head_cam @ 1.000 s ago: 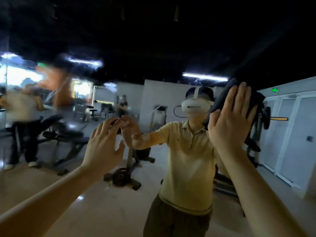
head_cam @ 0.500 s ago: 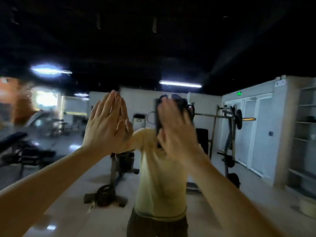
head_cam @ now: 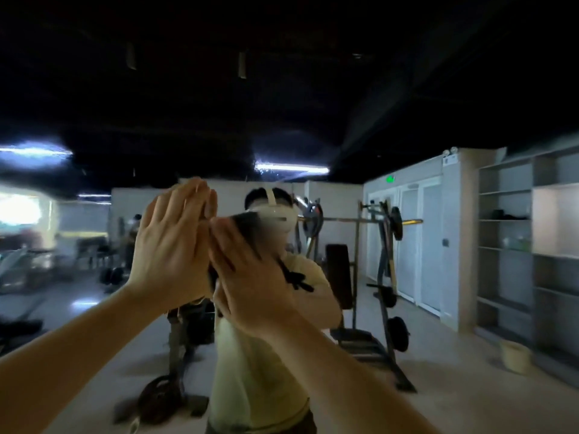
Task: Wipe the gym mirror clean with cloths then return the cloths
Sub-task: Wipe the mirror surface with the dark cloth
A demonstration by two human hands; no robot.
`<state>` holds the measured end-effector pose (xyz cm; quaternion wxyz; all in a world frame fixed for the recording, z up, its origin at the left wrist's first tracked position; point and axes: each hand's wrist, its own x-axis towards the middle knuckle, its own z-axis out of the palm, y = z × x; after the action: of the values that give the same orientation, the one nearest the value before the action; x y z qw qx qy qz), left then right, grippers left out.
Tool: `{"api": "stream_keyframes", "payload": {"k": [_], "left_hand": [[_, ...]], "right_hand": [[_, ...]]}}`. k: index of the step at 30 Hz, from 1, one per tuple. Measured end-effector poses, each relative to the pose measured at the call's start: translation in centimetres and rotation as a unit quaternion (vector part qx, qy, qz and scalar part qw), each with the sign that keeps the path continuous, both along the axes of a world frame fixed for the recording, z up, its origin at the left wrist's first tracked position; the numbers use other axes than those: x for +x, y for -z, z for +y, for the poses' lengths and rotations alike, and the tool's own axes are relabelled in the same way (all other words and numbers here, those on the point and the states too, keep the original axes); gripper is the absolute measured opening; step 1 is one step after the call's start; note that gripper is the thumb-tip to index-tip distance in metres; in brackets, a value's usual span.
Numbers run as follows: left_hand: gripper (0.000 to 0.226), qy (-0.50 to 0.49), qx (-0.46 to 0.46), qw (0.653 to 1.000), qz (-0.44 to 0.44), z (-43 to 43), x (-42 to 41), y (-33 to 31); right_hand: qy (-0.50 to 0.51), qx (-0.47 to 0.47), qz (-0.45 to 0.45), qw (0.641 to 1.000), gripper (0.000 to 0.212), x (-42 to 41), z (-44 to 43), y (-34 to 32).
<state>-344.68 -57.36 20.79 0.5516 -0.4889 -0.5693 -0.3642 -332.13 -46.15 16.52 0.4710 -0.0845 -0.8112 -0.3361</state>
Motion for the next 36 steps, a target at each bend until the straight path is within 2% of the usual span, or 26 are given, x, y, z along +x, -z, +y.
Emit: {"api": "stream_keyframes", "payload": {"k": [1, 2, 3, 5, 7, 9, 11, 12, 15, 18, 20, 22, 24, 26, 28, 31, 33, 34, 36], "left_hand": [[0.057, -0.005, -0.002, 1.000, -0.007, 0.3, 0.0, -0.2], [0.061, -0.020, -0.007, 1.000, -0.010, 0.8, -0.1, -0.3], [0.064, -0.040, -0.013, 0.999, -0.011, 1.2, -0.2, -0.4], [0.070, -0.071, -0.024, 0.997, -0.009, 2.0, -0.4, -0.4], [0.074, -0.082, -0.020, 0.996, -0.006, 2.7, -0.6, -0.2], [0.077, -0.086, -0.020, 0.996, -0.006, 3.1, -0.8, 0.0], [0.079, -0.086, -0.027, 0.996, -0.006, 3.1, -0.8, 0.1], [0.078, -0.086, -0.030, 0.996, -0.002, 3.0, -0.8, 0.0], [0.073, -0.039, -0.036, 0.999, 0.014, 2.1, -0.9, -0.4], [0.063, 0.046, 0.008, 0.999, -0.021, 0.5, -1.5, -0.7], [0.060, 0.052, 0.051, 0.996, -0.049, -0.2, -1.8, -0.7], [0.062, 0.018, 0.053, 0.997, -0.046, -0.3, -2.1, -0.9], [0.068, -0.023, 0.025, 0.999, -0.042, 0.2, -2.3, -0.9], [0.075, -0.055, 0.006, 0.997, -0.048, 1.1, -2.2, -0.7], [0.081, -0.077, 0.010, 0.996, -0.046, 2.1, -2.3, -0.5], [0.085, -0.082, 0.016, 0.996, -0.036, 2.6, -2.6, -0.6], [0.086, -0.087, 0.007, 0.996, -0.028, 2.2, -2.9, -0.6], [0.086, -0.090, 0.000, 0.996, -0.023, 2.0, -3.0, -0.6], [0.083, -0.088, -0.023, 0.996, -0.012, 1.2, -3.0, -0.6]], "right_hand": [[0.016, 0.044, -0.048, 0.998, 0.067, 0.8, 0.8, -0.1], [0.033, 0.058, -0.053, 0.996, 0.068, 2.3, 1.9, -1.0], [0.051, 0.038, -0.021, 0.998, 0.069, 4.1, 3.3, -2.2], [0.103, -0.039, 0.103, 0.989, 0.069, 8.6, 6.7, -5.1], [0.159, -0.135, 0.229, 0.951, 0.069, 13.1, 9.8, -8.2], [0.156, -0.227, 0.328, 0.904, 0.074, 15.1, 11.2, -10.5], [0.139, -0.257, 0.374, 0.880, 0.076, 13.4, 10.0, -11.6], [0.132, -0.244, 0.376, 0.884, 0.075, 11.5, 8.7, -11.6], [0.082, -0.145, 0.297, 0.940, 0.071, 4.6, 4.4, -10.1], [0.021, -0.028, 0.096, 0.995, 0.070, -1.2, 0.3, -7.3], [0.039, 0.071, -0.042, 0.996, 0.072, -1.7, -0.3, -6.0], [0.047, 0.096, -0.066, 0.992, 0.070, 0.5, 1.3, -6.3], [0.070, 0.034, 0.013, 0.997, 0.068, 4.4, 4.3, -7.4], [0.117, -0.034, 0.120, 0.985, 0.066, 9.1, 7.8, -8.4], [0.142, -0.132, 0.227, 0.954, 0.068, 13.3, 10.3, -8.9], [0.132, -0.263, 0.367, 0.883, 0.075, 14.9, 11.1, -9.7], [0.126, -0.298, 0.404, 0.856, 0.077, 12.6, 9.4, -10.4], [0.124, -0.293, 0.400, 0.860, 0.077, 10.9, 8.1, -10.7], [0.118, -0.235, 0.359, 0.895, 0.074, 6.7, 5.4, -10.9]]}}
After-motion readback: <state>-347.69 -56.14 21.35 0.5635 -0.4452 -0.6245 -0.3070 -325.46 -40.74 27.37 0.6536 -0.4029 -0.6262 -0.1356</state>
